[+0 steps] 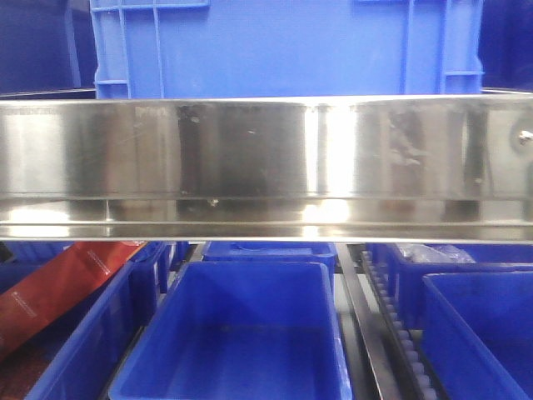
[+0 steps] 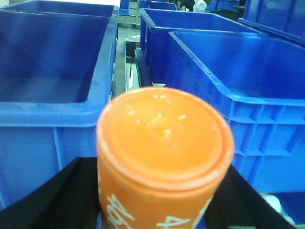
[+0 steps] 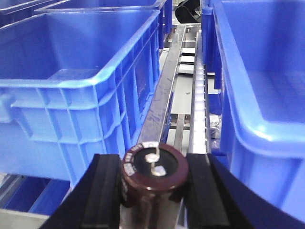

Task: Place cylindrical capacitor in blue bin on shelf

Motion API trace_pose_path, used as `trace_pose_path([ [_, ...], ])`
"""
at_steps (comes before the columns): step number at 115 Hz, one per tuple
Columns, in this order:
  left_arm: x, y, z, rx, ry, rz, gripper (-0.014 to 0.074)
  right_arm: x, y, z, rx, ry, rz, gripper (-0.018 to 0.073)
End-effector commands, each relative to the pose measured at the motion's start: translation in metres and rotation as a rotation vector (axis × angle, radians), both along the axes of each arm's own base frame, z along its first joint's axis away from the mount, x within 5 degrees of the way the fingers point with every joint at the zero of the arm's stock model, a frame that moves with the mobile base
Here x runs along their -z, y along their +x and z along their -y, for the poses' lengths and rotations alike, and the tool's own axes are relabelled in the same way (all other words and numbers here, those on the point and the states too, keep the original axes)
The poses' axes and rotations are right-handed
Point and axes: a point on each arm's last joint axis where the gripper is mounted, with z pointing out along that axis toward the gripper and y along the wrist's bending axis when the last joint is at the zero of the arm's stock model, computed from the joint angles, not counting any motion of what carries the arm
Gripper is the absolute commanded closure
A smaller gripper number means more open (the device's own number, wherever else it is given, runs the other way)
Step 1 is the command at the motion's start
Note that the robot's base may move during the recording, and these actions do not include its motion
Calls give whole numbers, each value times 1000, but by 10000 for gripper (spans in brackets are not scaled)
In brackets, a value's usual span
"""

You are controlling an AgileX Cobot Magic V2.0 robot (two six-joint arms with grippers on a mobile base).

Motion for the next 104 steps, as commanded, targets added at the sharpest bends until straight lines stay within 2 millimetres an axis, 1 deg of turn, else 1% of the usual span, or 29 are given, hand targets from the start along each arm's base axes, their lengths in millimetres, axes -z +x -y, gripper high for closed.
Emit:
trace_pose_path([
  [1,-1,-1,1,7,-8,16,707,-2,0,1,6,-1,31,721],
  [104,-2,0,1,7,-9,23,707,-2,0,1,6,-1,31,721],
])
